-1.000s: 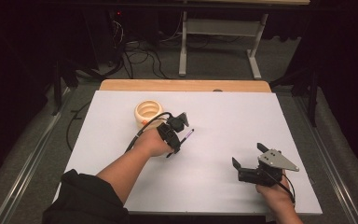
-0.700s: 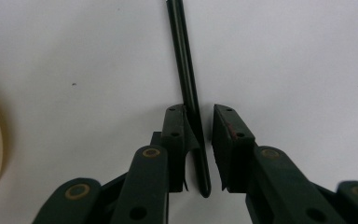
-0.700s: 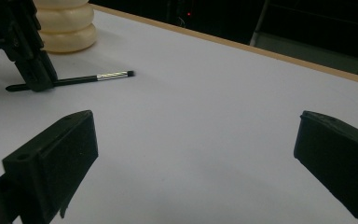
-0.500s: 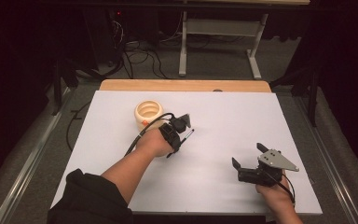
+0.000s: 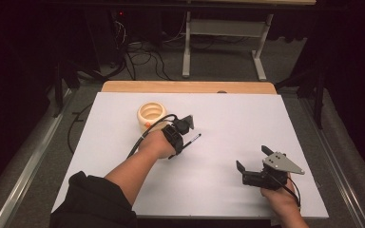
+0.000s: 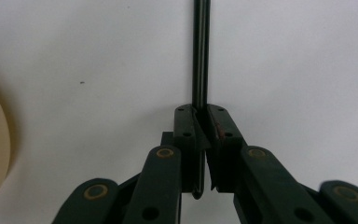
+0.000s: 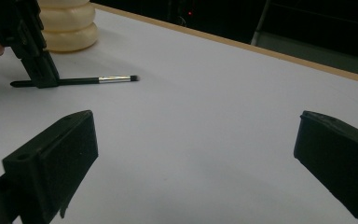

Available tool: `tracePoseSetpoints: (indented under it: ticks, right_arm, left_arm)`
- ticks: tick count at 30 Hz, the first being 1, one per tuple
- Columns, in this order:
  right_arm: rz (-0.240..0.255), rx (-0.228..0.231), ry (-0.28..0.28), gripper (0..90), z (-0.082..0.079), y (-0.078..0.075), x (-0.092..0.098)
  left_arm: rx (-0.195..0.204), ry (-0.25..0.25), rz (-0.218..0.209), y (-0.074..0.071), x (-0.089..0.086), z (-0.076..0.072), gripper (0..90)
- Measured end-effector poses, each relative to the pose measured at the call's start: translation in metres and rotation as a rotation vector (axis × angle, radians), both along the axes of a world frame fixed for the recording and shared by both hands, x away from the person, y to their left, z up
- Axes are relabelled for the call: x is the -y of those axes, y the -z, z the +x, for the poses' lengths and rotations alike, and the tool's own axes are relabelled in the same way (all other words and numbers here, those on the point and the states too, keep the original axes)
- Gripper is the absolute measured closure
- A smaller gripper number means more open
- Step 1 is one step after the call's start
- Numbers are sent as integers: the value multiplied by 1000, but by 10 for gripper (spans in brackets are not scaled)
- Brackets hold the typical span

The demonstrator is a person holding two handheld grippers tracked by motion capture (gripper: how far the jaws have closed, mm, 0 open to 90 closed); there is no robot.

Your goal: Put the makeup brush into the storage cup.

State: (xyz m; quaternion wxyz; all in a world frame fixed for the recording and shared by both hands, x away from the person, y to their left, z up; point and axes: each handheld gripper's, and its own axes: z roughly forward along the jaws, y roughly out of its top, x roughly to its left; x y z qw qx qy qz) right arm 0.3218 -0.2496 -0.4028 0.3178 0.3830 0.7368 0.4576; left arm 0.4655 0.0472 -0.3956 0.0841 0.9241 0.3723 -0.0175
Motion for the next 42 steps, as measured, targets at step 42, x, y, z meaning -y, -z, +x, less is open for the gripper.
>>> tracePoseSetpoints:
  ticks: [42]
  right_arm:
    - [3,-11,3,7,1,1,0]
  left_arm:
    - [45,9,-44,-15,-21,-9,836]
